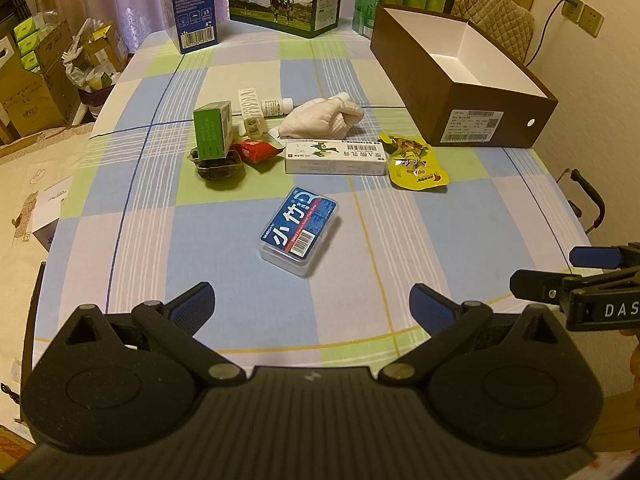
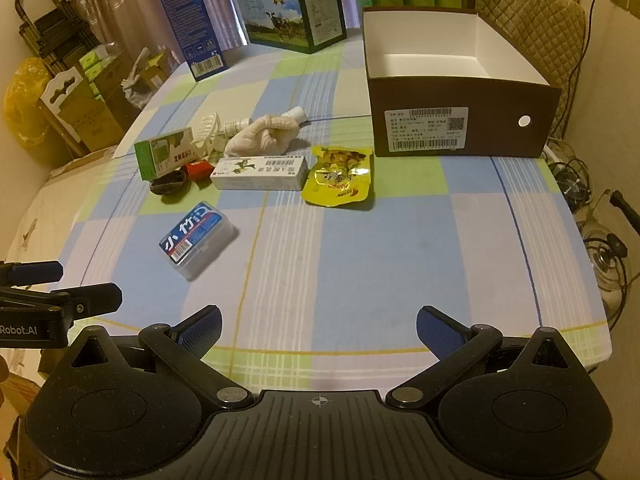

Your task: Organize objects

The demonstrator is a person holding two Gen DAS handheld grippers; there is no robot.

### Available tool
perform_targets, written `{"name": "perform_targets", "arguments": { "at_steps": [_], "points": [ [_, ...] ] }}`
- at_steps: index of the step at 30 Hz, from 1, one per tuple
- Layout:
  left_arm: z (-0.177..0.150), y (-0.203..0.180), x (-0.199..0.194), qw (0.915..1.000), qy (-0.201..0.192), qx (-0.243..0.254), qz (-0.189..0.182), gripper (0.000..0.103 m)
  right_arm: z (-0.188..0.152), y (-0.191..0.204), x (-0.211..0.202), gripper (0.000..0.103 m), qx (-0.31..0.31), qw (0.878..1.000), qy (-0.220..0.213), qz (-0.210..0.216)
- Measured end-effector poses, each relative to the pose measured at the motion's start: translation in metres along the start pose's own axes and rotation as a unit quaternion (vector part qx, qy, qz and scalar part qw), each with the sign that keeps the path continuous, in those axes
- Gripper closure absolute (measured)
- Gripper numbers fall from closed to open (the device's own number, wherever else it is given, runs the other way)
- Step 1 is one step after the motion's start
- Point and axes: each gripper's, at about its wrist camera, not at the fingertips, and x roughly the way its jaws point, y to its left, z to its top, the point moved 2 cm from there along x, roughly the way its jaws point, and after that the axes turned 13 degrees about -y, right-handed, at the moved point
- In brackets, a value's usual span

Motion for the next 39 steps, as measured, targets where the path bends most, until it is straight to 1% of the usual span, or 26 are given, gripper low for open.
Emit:
{"name": "perform_targets", "arguments": {
  "at_steps": [14,39],
  "points": [
    [0.005,0.002,0.007,1.0000,-0.001,0.001,0.001,0.001,0.004,0.003,0.002,0.002,-0.003,1.000,0.001,0.003],
    [0.005,0.002,0.007,1.0000,-0.001,0.000,0.002,0.001,0.011,0.002,0.007,0.002,-0.004,1.000,0.002,0.007]
  ]
}}
